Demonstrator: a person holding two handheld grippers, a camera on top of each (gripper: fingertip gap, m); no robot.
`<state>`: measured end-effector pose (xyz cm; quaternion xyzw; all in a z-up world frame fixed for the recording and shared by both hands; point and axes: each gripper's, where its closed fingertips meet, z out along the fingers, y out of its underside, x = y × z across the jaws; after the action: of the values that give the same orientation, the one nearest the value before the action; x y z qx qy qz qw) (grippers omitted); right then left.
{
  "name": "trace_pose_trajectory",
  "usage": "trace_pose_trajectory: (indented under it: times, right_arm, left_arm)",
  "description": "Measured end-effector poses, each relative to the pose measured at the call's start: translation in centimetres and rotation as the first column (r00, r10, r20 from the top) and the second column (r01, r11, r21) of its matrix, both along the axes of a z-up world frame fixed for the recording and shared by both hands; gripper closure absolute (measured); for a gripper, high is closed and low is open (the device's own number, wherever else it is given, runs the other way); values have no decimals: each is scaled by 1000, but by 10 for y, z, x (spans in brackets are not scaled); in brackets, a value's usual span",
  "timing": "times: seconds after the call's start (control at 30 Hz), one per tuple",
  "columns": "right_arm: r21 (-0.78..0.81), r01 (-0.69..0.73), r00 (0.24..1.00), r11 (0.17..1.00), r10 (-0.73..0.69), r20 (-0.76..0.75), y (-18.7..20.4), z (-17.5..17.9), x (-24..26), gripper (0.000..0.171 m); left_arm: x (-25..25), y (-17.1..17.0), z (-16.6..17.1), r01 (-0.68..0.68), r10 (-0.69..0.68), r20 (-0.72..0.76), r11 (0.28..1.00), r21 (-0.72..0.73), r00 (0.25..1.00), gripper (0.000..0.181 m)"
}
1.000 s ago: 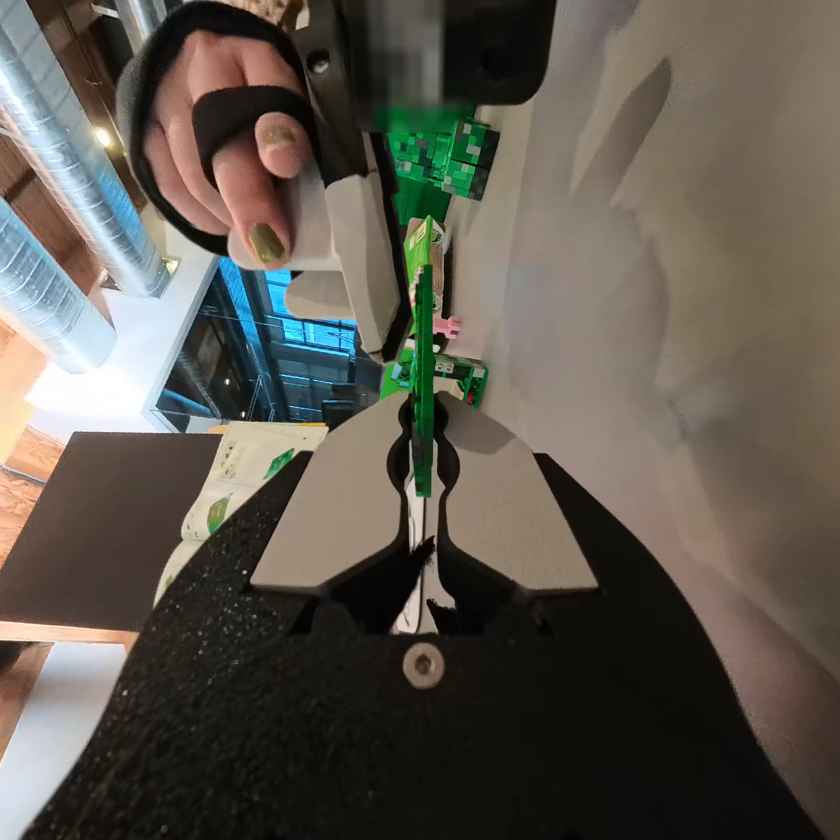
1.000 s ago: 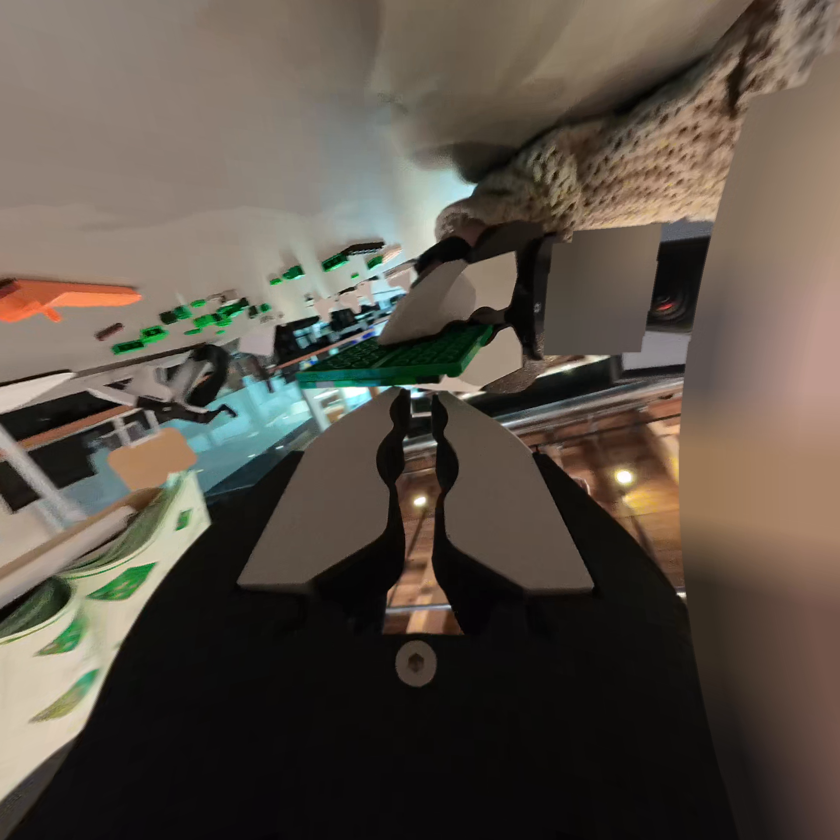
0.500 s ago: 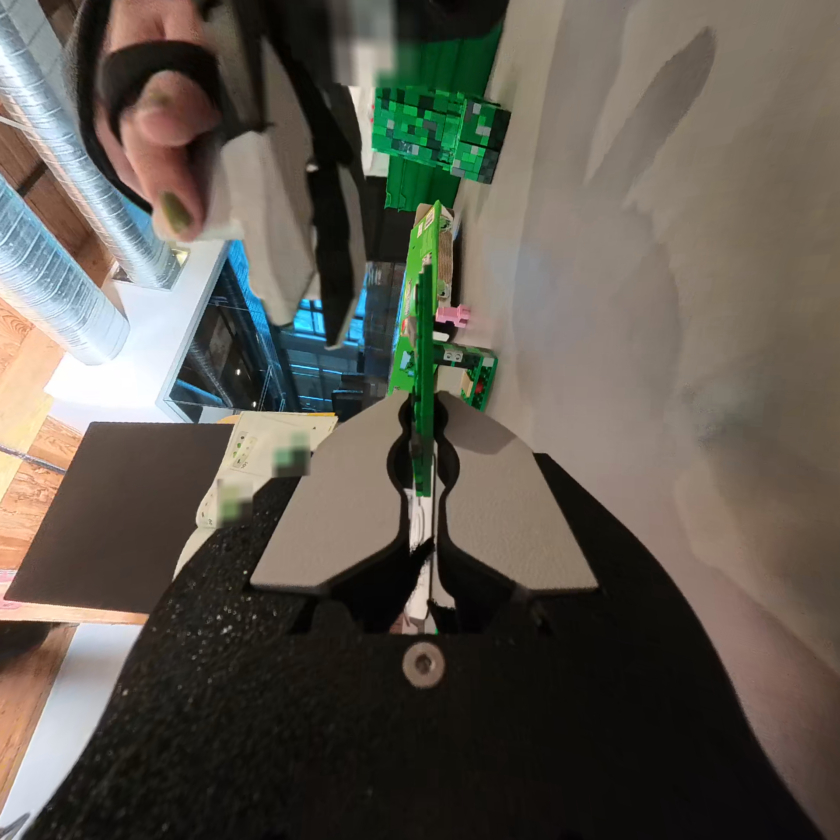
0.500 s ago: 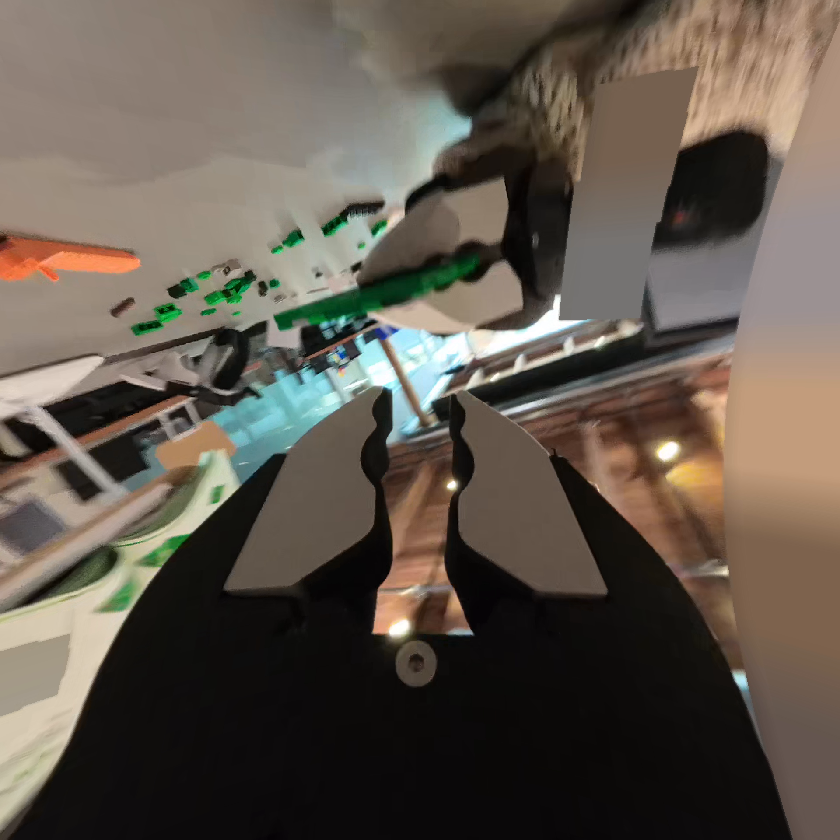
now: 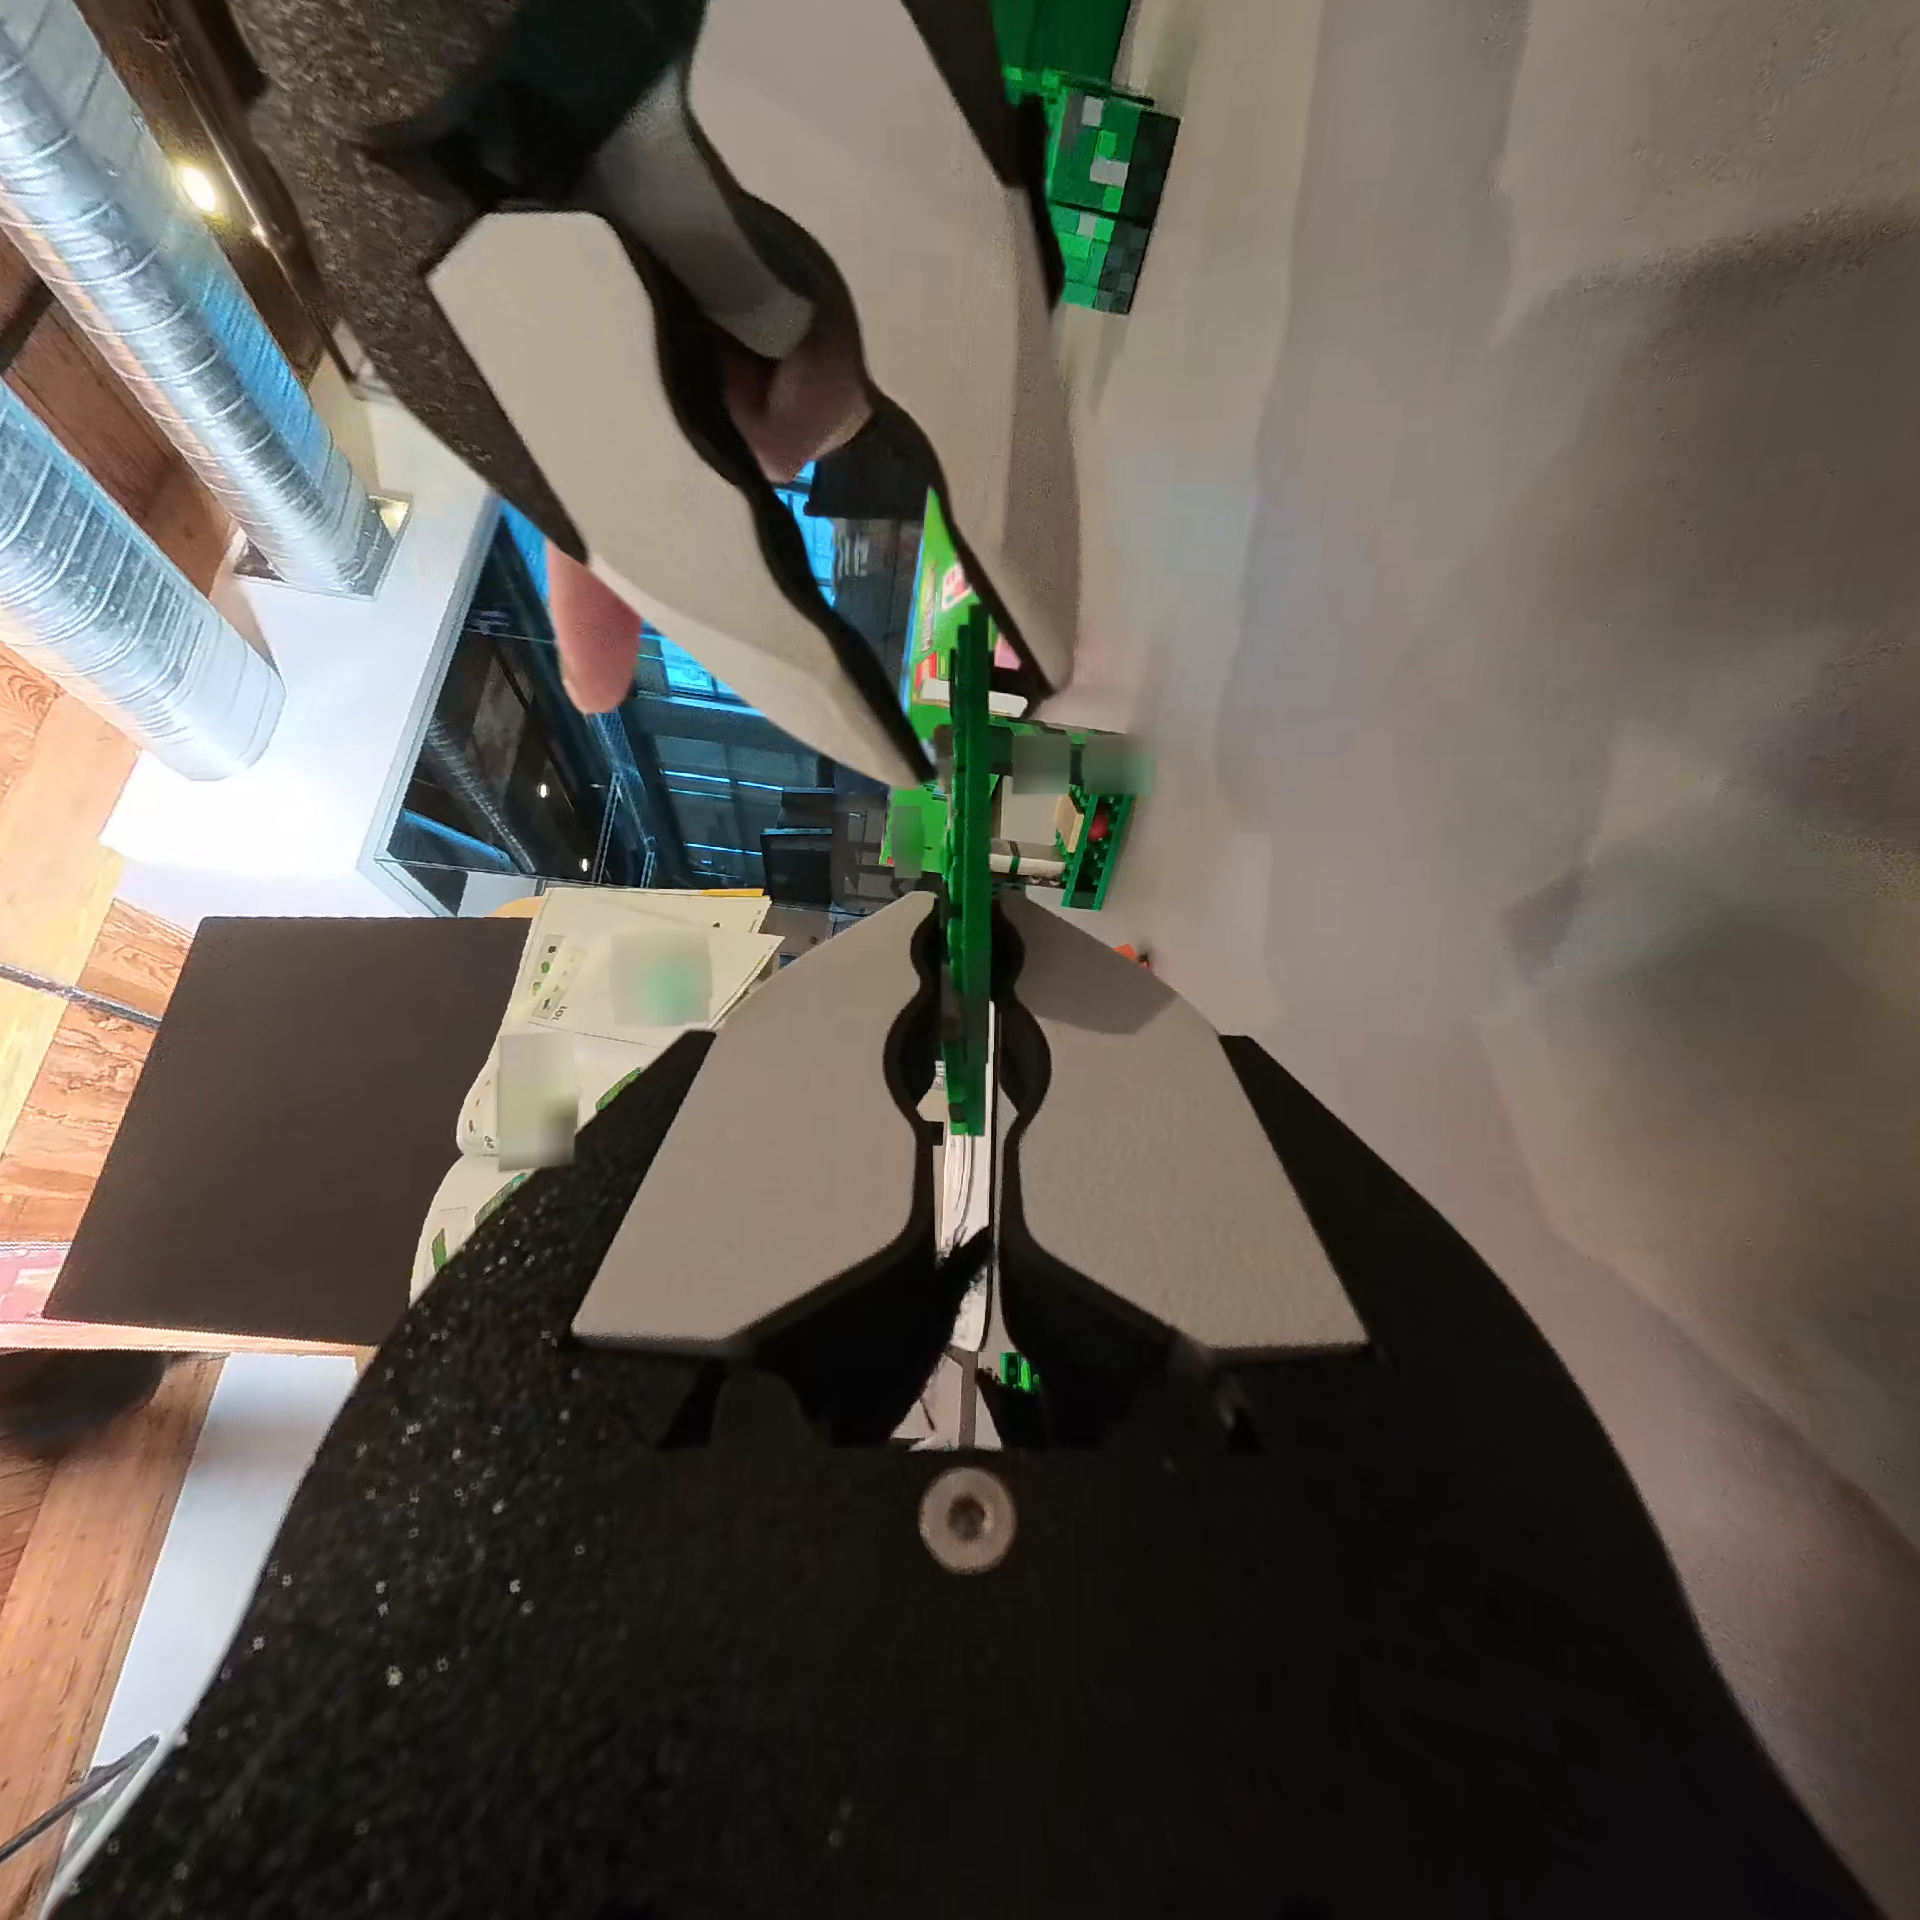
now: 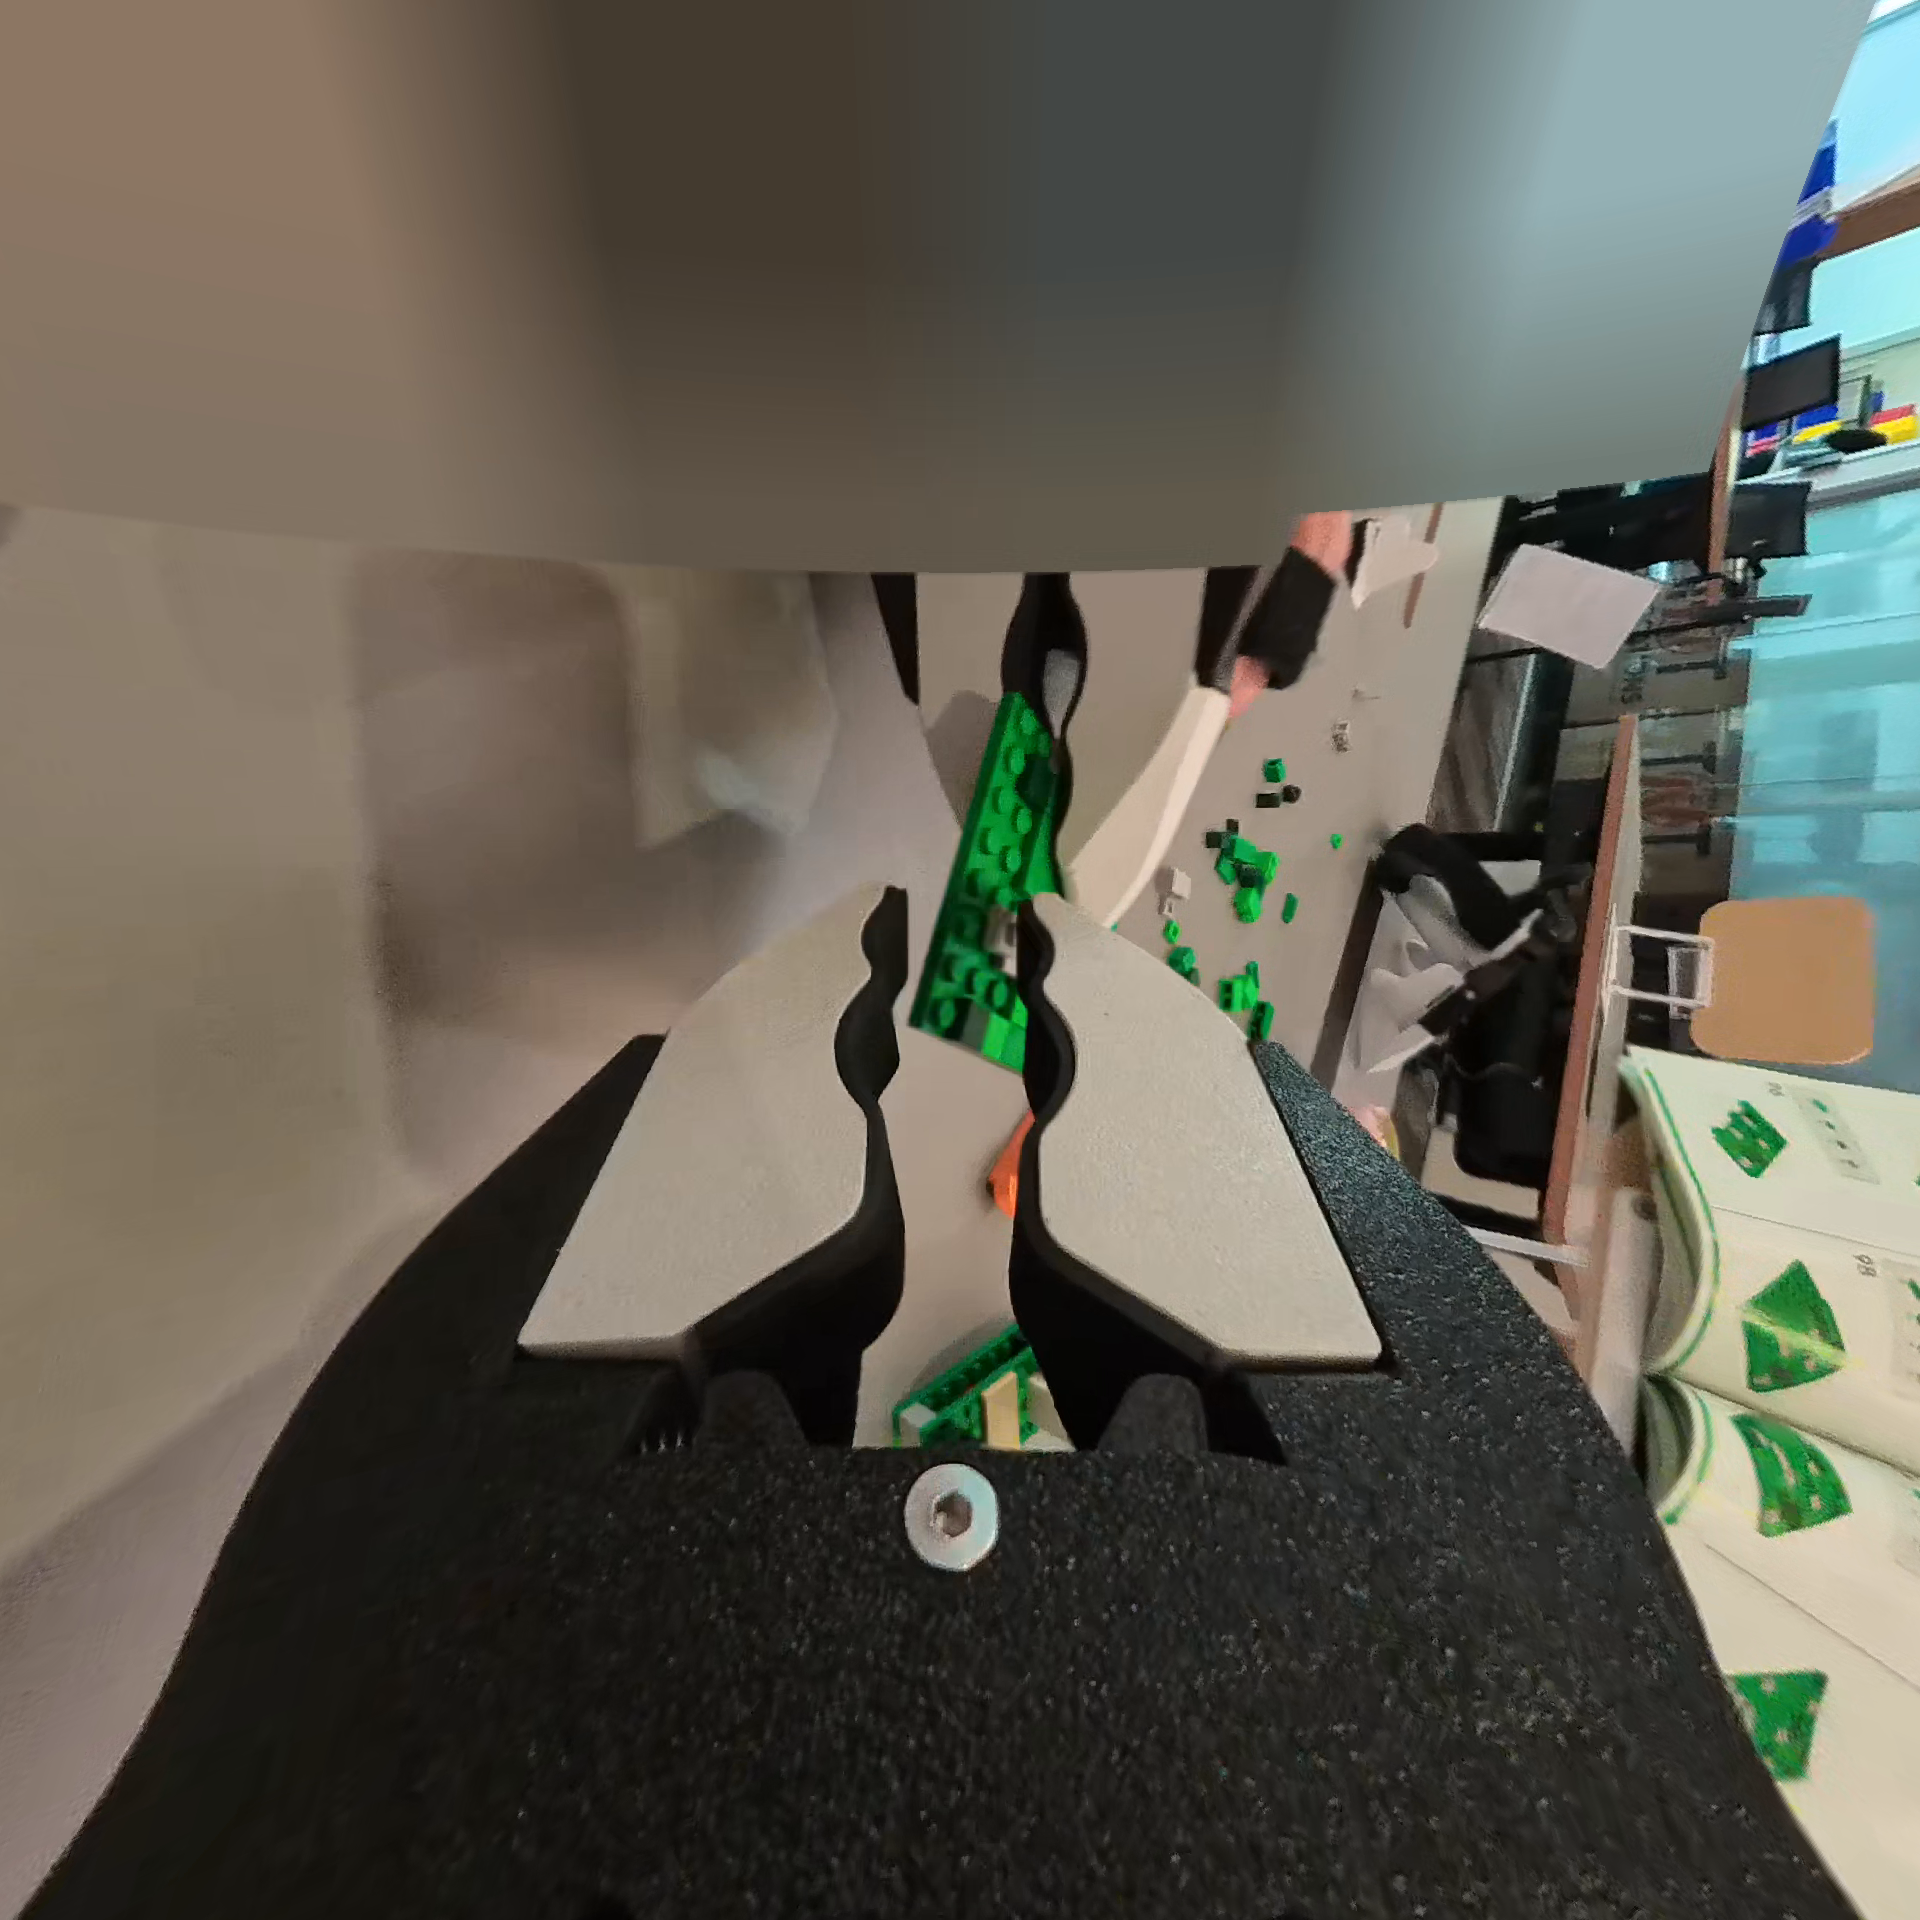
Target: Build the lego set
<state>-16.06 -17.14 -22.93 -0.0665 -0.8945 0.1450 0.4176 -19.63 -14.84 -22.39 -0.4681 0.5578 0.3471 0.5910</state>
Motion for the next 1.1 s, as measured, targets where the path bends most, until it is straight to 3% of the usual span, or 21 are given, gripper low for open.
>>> trace_pose_trajectory:
  times: [0.13,0.37,0.77,1.1]
  right_arm:
    - [42,32,999,999,-32,-7,6,-4,-5,156]
    - [-34,39,998,999,-37,47,5,-1,-2,156]
    - [207,-9,971,978,58,-233,6,11,-4,162]
    - [470,6,860,883,235,-452,4,24,-3,164]
  left_arm:
    - [-2,2,-2,-16,16,-17,1000,-4,1000,175]
    - [-1,1,0,-2,2,9,1000,-9,1000,175]
    - [-3,2,5,13,-9,118,999,-35,993,175]
    - [1,2,10,58,-38,242,995,-76,970,175]
